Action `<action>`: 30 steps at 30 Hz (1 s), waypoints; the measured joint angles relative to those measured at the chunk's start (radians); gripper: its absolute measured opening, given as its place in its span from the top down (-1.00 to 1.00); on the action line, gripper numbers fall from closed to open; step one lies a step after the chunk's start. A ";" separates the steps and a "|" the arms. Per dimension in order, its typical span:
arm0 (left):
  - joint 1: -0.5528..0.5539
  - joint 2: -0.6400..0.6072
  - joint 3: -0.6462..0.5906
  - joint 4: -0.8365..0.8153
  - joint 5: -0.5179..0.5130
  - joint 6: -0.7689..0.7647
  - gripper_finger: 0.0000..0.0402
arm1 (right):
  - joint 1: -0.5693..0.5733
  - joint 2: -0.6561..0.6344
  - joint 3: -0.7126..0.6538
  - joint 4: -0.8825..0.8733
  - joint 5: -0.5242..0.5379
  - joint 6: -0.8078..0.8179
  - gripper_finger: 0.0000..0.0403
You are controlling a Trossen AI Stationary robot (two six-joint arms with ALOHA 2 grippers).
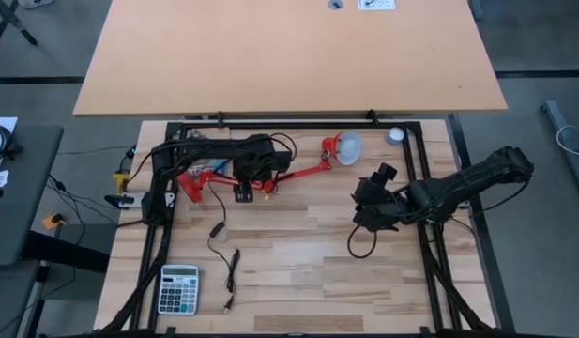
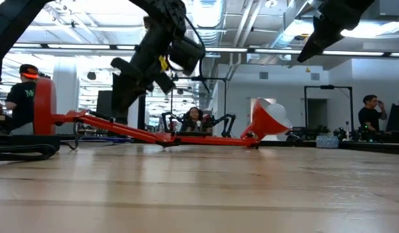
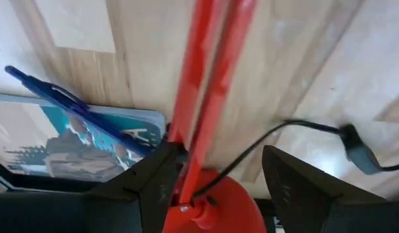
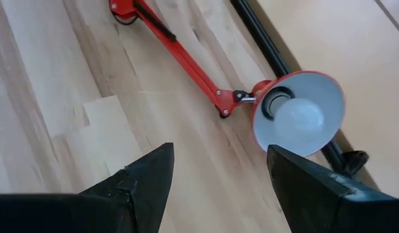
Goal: Screw lightbulb
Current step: Remove the lightbulb from the lamp
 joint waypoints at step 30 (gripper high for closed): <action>-0.193 -0.223 -0.399 1.150 -0.367 -0.012 -0.09 | -0.564 -0.315 -0.431 0.660 -0.329 -0.442 -0.57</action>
